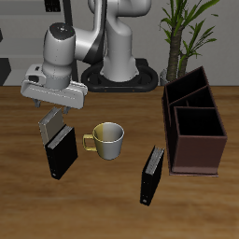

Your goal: Place the yellow book into the left desk caddy's right compartment

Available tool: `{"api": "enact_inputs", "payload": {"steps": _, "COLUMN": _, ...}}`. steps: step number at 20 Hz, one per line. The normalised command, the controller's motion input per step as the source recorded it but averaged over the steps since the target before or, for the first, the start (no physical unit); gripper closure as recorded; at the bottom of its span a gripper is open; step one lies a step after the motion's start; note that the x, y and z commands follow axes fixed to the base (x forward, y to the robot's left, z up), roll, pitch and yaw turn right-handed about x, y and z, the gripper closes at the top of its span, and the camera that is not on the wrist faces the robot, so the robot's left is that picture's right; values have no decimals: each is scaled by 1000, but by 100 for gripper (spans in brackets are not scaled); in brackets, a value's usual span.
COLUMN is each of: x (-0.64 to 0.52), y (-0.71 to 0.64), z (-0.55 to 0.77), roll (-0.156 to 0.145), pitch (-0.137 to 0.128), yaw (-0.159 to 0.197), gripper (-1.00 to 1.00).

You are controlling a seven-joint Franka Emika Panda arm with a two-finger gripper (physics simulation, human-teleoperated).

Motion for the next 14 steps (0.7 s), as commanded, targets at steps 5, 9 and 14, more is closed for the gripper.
{"api": "enact_inputs", "payload": {"steps": 5, "x": 28, "y": -120, "z": -373, "roll": -29, "pitch": 40, "yaw": -18, "gripper": -100}}
{"api": "enact_inputs", "payload": {"steps": 9, "x": 34, "y": -64, "z": -347, "roll": 1, "pitch": 37, "yaw": -3, "gripper": -100}}
{"api": "enact_inputs", "payload": {"steps": 14, "x": 60, "y": -35, "z": -288, "roll": -6, "pitch": 42, "yaw": -53, "gripper": 100}}
